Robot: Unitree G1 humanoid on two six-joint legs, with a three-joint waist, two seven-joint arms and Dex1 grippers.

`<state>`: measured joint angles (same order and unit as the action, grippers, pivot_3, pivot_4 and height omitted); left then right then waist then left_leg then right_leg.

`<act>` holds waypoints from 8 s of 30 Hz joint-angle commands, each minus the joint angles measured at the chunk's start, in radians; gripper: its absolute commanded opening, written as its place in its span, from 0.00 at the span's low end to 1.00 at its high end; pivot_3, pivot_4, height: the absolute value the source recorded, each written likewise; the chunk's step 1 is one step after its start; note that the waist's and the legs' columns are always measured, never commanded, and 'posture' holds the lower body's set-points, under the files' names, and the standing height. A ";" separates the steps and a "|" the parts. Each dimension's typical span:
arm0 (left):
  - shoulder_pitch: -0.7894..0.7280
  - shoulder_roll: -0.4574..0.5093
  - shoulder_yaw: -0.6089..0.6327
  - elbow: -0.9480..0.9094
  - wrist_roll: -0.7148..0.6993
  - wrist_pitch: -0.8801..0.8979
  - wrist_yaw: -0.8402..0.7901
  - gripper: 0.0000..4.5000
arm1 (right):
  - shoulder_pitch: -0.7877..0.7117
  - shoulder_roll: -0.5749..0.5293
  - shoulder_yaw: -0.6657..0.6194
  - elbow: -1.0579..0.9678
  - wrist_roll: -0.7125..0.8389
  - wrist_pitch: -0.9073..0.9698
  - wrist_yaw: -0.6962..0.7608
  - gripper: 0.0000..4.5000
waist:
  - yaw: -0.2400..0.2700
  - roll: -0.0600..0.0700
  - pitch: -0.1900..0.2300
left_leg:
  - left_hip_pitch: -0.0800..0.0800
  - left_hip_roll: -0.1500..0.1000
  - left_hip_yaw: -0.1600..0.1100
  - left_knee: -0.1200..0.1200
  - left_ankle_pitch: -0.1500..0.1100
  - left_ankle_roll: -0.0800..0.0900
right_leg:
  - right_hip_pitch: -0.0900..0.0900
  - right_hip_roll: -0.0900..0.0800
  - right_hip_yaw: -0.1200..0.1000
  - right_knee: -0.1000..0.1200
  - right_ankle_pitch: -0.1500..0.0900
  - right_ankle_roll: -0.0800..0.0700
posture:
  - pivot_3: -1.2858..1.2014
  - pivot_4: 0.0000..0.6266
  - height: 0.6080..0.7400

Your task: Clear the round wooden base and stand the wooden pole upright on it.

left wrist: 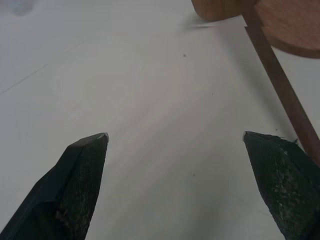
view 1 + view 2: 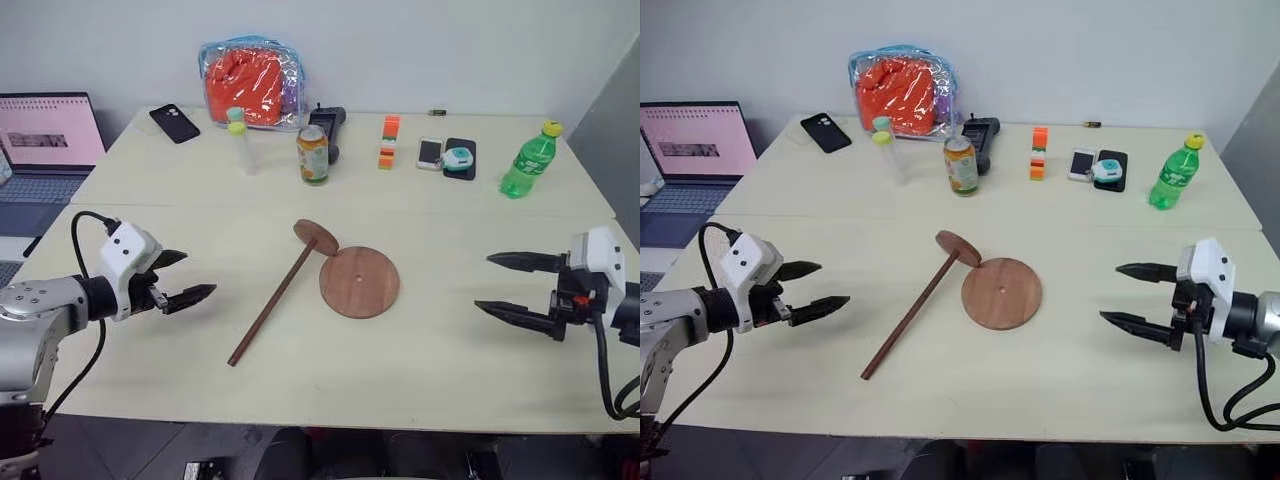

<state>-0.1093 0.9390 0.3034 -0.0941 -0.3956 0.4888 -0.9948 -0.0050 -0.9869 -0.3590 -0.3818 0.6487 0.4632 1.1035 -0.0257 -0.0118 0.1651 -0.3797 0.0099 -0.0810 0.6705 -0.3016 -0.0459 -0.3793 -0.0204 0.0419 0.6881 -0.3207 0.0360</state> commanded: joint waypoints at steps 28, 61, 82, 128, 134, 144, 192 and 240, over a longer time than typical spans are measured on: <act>-0.317 0.020 -0.205 -0.253 -0.100 0.502 0.146 1.00 | -0.098 0.014 0.025 -0.265 0.263 0.158 -0.071 0.89 | -0.001 -0.002 0.001 | 0.000 0.000 0.000 0.001 0.000 0.000 | 0.000 0.002 -0.001 0.001 0.000 0.000 | 0.52 0.24 1.00; -0.846 -0.215 -0.783 0.117 0.024 0.833 0.141 0.84 | -0.174 0.055 0.225 -0.352 0.201 0.141 -0.070 0.90 | -0.001 -0.004 0.002 | -0.003 -0.002 -0.002 0.006 0.000 0.000 | -0.001 0.003 -0.002 0.003 0.000 0.000 | 0.52 0.24 1.00; -0.836 -0.226 -0.762 0.126 0.072 0.797 0.152 0.06 | -0.166 0.053 0.226 -0.359 0.204 0.146 -0.096 0.90 | -0.001 -0.004 0.002 | -0.003 -0.002 -0.002 0.006 0.000 0.000 | -0.001 0.002 -0.002 0.003 0.000 0.000 | 0.52 0.24 1.00; -0.511 -0.852 -0.388 -0.028 -0.059 -0.148 0.310 0.06 | 0.114 0.083 0.063 -0.598 0.202 0.405 -0.649 0.90 | 0.023 -0.005 0.003 | -0.004 -0.003 0.000 0.008 0.000 0.000 | 0.000 0.001 -0.001 0.002 0.001 0.002 | 0.52 0.24 1.00; -0.467 -0.832 -0.410 -0.021 -0.045 -0.180 0.273 0.06 | 0.113 0.087 0.069 -0.593 0.209 0.414 -0.672 0.90 | 0.023 -0.005 0.002 | -0.002 -0.003 0.000 0.008 0.000 0.000 | 0.001 0.002 -0.001 0.002 0.001 0.002 | 0.52 0.24 1.00; -0.427 -0.825 -0.427 0.005 -0.017 -0.232 0.269 0.06 | 0.132 0.092 0.082 -0.588 0.201 0.419 -0.688 0.90 | 0.024 -0.005 0.002 | -0.002 -0.003 0.000 0.008 0.000 0.000 | 0.002 0.002 -0.001 0.001 0.001 0.002 | 0.52 0.24 1.00; -0.386 -0.869 -0.475 0.106 0.076 -0.425 0.265 0.06 | 0.141 0.084 0.086 -0.588 0.202 0.416 -0.686 0.90 | 0.024 -0.005 0.002 | -0.001 -0.003 0.000 0.008 0.000 0.000 | 0.006 0.002 -0.002 -0.001 0.001 0.002 | 0.52 0.24 1.00; -0.283 -0.704 -0.548 0.068 0.157 -0.374 0.228 0.75 | 0.114 0.129 0.128 -0.576 0.193 0.407 -0.701 0.90 | 0.026 -0.004 -0.003 | -0.002 -0.004 -0.003 0.006 -0.001 0.001 | 0.006 0.001 -0.002 -0.007 0.001 0.003 | 0.52 0.24 1.00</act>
<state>-0.3824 0.2356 -0.2328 0.0307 -0.2334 0.1234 -0.7515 0.1076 -0.8558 -0.2155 -0.9233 0.8444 0.8872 0.3996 0.0004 -0.0153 0.1621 -0.3813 0.0056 -0.0843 0.6760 -0.3022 -0.0447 -0.3730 -0.0198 0.0398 0.6816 -0.3193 0.0388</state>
